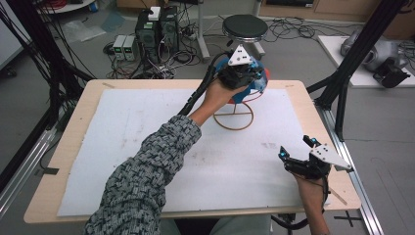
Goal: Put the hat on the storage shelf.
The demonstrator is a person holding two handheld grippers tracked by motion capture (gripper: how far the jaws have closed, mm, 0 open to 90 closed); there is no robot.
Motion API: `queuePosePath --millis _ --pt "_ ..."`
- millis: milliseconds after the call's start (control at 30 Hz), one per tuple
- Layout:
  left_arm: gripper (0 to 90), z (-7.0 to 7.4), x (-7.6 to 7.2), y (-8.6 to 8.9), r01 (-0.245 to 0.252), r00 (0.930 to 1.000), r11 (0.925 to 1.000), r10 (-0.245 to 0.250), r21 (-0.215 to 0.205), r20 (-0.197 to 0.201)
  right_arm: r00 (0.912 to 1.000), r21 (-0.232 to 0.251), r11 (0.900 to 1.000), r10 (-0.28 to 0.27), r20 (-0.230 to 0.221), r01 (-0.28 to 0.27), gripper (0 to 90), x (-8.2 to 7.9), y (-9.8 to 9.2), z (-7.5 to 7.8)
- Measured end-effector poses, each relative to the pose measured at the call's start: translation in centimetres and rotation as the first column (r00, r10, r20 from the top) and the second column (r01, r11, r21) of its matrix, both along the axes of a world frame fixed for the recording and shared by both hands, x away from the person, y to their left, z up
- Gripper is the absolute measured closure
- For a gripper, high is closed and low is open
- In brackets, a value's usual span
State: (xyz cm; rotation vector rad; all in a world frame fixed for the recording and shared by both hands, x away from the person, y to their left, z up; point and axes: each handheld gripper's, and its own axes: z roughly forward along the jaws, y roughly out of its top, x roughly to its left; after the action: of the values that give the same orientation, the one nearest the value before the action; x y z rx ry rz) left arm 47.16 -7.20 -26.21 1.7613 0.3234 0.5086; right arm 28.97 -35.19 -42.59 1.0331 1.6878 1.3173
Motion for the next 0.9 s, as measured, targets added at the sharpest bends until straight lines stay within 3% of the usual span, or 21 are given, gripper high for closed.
queuePosePath --millis 200,533,900 --pt "85.2 -0.2 0.2 0.8 -0.014 0.9999 0.9999 0.014 -0.002 0.001 1.0 0.002 1.0 0.001 0.001 -0.001 5.4 0.0 0.0 0.0" --pt "75.7 0.6 -0.3 2.5 -0.01 0.9998 0.9998 0.01 -0.019 0.018 1.0 0.006 1.0 0.0 -0.003 0.0 5.4 0.0 0.1 0.0" --pt "71.0 1.2 -0.8 5.7 -0.047 0.9984 0.9987 0.047 -0.022 0.03 1.0 0.0 1.0 0.0 -0.003 0.0 5.4 0.0 0.2 0.0"
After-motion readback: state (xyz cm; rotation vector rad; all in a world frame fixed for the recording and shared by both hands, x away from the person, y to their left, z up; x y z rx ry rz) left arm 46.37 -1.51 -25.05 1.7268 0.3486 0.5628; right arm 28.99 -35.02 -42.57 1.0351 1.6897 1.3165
